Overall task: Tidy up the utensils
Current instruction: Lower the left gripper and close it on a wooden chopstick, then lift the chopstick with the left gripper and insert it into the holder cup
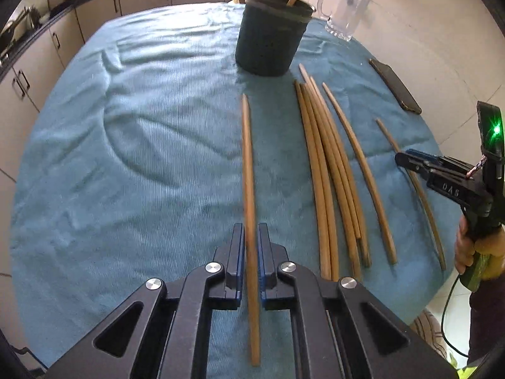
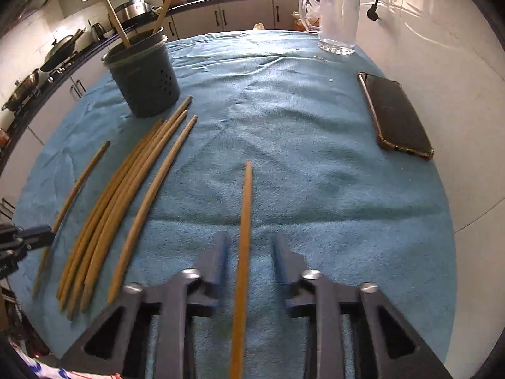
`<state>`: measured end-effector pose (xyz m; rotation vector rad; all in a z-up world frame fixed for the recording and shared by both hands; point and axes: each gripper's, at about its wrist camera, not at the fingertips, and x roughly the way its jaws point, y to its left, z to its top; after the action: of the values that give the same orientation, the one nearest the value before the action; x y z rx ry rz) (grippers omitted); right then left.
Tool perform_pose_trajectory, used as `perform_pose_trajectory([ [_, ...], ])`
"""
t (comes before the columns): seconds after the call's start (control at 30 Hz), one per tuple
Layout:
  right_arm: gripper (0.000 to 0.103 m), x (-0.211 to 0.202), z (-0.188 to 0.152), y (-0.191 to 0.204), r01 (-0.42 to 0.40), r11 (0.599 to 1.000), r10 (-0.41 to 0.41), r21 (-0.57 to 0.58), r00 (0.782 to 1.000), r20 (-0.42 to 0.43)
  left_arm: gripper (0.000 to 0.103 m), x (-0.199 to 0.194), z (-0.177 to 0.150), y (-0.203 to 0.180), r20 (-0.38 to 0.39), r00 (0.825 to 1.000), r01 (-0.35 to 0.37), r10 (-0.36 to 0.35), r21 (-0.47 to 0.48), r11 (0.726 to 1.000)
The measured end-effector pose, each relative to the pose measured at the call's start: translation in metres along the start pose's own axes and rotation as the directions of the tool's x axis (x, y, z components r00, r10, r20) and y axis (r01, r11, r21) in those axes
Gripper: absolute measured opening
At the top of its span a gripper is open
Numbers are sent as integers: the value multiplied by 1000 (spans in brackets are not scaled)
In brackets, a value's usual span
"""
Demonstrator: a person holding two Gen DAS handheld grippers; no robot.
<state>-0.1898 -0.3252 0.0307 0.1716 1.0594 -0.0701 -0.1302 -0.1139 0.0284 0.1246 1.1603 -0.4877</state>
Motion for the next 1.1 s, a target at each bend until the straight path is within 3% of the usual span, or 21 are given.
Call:
perform_pose_trajectory([
  [0.1,39,6,9,3,15,1000,-15,-12,1000,-2,12,7,16,-3,-16,1000,15,-15,12,1000],
  [0.2,39,12,20,4,17,1000,-18,-18,1000,-13,13,19,36,-2,-12,1000,-26,26,9,1000],
  [0.4,27,24,42,11,30,997,-33,-67,998,-55,13,49,82,0,-18,999,-43,43,-5,999],
  [0.7,13,34,60,18,33,997,-37,-66,997,-62,13,61,102,-11,17,997,-80,79,43,996],
  [0.77,9,35,61,19,37,997,-40,-62,998,-50,12,61,103,-10,36,997,-76,75,36,996],
  [0.8,6,35,60,19,41,997,-44,-61,998,-43,7,62,103,-10,41,996,-85,84,33,996],
  [0.93,5,24,60,13,-11,1000,11,-8,1000,-1,7,49,98,-2,64,995,-72,72,-1,997],
  [1.1,5,-19,63,7,-74,997,70,33,990,123,7,-5,86,0,178,983,-44,46,-15,999],
])
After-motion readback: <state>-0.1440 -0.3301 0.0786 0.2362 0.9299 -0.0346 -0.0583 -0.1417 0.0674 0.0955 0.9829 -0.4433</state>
